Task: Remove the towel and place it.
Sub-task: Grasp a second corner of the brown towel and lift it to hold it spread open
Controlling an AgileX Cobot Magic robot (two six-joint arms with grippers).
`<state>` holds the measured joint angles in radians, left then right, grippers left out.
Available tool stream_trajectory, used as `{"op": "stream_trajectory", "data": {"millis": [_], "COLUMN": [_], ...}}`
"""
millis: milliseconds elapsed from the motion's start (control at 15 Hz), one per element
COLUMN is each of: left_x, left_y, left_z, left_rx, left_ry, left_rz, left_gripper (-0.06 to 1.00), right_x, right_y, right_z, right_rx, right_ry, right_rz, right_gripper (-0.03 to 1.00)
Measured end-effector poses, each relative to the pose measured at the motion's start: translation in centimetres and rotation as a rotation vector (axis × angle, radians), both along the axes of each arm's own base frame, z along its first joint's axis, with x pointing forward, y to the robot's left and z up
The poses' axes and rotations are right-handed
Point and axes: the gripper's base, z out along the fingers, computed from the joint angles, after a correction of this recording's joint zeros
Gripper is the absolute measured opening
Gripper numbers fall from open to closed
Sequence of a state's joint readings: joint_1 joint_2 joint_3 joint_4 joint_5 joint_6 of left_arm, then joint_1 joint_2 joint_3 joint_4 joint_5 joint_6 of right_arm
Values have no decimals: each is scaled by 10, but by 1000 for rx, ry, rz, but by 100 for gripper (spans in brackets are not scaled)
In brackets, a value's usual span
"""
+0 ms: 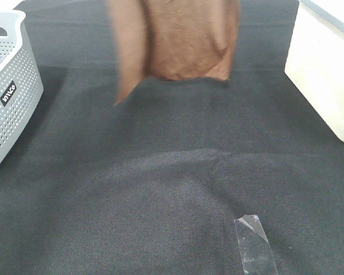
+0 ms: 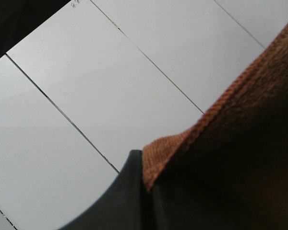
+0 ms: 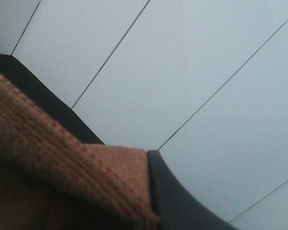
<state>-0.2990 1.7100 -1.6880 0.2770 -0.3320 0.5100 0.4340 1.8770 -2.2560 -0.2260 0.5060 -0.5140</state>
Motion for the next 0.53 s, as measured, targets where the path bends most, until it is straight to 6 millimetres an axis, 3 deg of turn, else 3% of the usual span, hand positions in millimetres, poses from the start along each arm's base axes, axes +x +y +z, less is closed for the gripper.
{"op": "stream_trajectory", "data": {"millis": [200, 333, 533], "left_x": [12, 25, 41], "left_y": [2, 16, 23], "left_z": [-10, -13, -15], "left_rx": [15, 18, 2], "left_ry": [-57, -99, -117], "left_rz": [5, 40, 58], "left_gripper": [0, 0, 0], "right_x": [18, 31, 37], "right_y": [9, 15, 18], "right_z": [-21, -34, -43], "right_rx": [-65, -94, -99], "right_ry": [4, -10, 9], "right_rz": [12, 21, 24], "right_gripper": [0, 0, 0]}}
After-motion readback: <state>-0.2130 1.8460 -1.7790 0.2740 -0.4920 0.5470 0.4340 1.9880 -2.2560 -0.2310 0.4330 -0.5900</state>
